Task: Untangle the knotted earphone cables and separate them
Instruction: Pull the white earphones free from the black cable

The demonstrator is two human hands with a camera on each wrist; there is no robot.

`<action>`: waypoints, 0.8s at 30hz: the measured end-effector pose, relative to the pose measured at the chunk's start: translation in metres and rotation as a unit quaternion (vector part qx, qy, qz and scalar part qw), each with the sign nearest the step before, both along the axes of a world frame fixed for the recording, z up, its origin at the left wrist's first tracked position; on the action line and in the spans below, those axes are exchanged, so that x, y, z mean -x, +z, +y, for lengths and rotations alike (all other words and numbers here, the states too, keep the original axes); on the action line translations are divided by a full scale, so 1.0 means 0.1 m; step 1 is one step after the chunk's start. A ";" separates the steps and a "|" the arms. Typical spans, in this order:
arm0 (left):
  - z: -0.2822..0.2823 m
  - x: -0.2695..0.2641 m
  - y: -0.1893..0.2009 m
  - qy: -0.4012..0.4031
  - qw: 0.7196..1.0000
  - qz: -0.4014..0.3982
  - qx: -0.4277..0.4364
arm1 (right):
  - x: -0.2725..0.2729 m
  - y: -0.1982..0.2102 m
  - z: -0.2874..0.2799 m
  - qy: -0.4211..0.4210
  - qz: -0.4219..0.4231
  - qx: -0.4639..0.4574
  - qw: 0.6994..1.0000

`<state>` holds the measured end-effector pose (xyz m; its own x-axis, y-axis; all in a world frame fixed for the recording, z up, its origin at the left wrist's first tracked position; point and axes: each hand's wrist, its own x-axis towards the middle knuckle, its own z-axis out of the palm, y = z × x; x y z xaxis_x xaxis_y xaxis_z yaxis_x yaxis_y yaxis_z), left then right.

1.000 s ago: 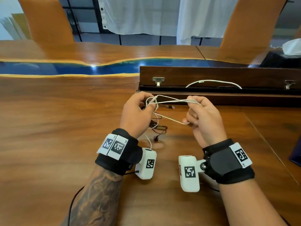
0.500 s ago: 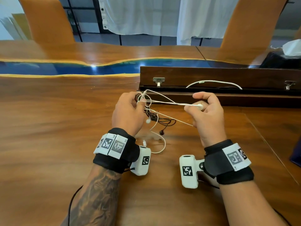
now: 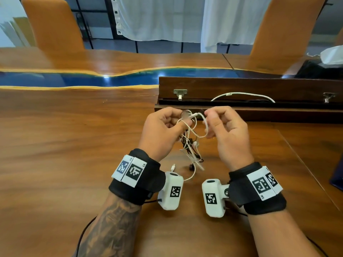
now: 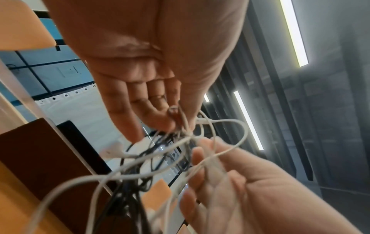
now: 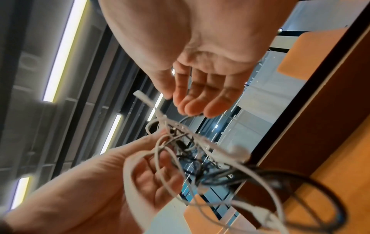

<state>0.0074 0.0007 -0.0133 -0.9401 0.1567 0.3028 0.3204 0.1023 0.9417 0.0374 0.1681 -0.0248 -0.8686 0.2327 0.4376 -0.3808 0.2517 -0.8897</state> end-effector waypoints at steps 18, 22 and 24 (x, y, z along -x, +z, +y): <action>0.07 0.01 -0.09 -0.021 0.997 0.035 0.066 | -0.02 -0.03 -0.02 -0.023 -0.021 -0.130 0.991; 0.09 -0.03 -0.06 -0.028 0.995 0.067 0.074 | -0.03 -0.03 -0.01 -0.053 -0.038 -0.142 0.988; 0.09 -0.04 -0.06 -0.033 0.994 0.077 0.077 | -0.01 -0.06 0.00 -0.059 -0.041 -0.160 0.985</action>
